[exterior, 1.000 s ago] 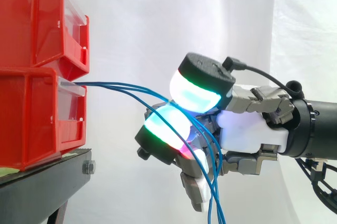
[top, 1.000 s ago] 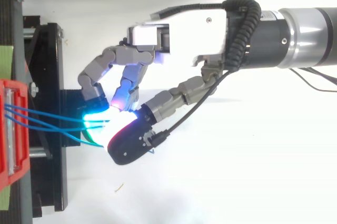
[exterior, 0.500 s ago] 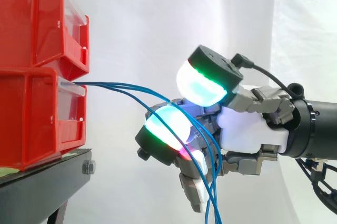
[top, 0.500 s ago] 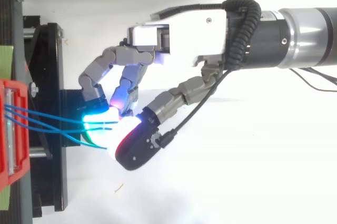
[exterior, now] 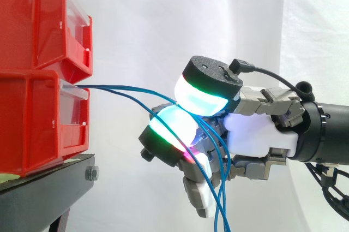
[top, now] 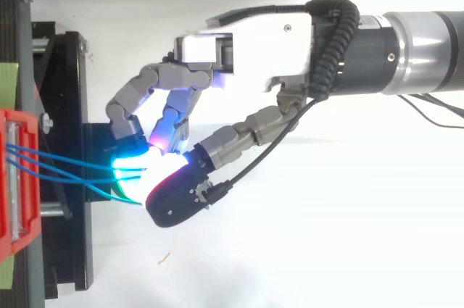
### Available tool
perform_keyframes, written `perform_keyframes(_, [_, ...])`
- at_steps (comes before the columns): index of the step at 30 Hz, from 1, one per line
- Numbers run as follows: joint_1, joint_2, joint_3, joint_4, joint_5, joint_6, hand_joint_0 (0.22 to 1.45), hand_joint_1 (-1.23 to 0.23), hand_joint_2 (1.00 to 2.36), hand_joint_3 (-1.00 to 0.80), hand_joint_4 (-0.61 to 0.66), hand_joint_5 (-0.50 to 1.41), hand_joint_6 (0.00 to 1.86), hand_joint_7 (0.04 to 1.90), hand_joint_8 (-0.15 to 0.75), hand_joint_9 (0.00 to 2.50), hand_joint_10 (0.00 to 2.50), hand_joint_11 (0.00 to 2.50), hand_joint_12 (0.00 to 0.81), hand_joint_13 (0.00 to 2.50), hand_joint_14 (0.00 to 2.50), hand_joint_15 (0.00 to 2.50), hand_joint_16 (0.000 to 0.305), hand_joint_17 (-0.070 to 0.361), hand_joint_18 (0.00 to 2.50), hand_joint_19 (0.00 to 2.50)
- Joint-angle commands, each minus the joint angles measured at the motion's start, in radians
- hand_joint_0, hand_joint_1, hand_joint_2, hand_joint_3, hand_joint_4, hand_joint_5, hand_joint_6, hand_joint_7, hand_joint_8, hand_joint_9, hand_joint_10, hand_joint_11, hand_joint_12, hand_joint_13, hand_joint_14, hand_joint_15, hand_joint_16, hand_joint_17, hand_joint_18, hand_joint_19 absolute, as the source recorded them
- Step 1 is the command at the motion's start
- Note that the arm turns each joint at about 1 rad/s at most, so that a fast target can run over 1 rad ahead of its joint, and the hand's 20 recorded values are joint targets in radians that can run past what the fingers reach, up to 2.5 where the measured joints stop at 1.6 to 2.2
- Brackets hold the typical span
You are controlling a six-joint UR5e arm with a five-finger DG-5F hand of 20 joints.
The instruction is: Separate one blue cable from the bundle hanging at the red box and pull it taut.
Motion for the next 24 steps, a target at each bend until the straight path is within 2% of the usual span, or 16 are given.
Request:
perform_keyframes(1, [0.000,0.000,-0.001,0.000,0.000,0.002,0.63,-0.76,1.02,-0.17,0.14,-0.17,0.92,1.14,0.399,0.84,0.02,0.84,0.432,0.99,0.02,0.54,0.053,0.119,1.03,0.53])
perform_keyframes(9, [0.000,0.000,-0.001,-0.001,0.003,0.031,0.71,-0.86,1.01,-0.28,0.07,-0.19,0.93,1.17,0.372,0.82,0.01,0.87,0.405,0.95,0.02,0.54,0.048,0.109,0.98,0.53])
perform_keyframes(11, [0.002,0.000,0.000,-0.003,0.006,0.041,0.73,-0.87,1.01,-0.30,0.08,-0.19,0.93,1.20,0.369,0.83,0.01,0.87,0.405,0.95,0.02,0.55,0.048,0.108,0.98,0.52])
perform_keyframes(15, [0.005,0.000,-0.001,-0.004,0.020,0.095,0.73,-0.87,1.01,-0.40,0.12,-0.19,0.93,1.13,0.363,0.85,0.01,0.86,0.399,0.95,0.02,0.55,0.047,0.107,0.98,0.52])
perform_keyframes(18, [0.005,0.000,0.000,-0.006,0.020,0.109,0.69,-0.81,1.00,-0.50,0.16,-0.18,0.92,1.11,0.371,0.87,0.02,0.85,0.401,0.97,0.02,0.55,0.047,0.105,0.98,0.53])
perform_keyframes(24, [0.003,0.000,0.000,-0.006,0.020,0.115,0.57,-0.62,1.00,-0.50,0.17,-0.16,0.89,1.10,0.381,0.93,0.02,0.81,0.407,1.01,0.02,0.55,0.049,0.110,1.01,0.56])
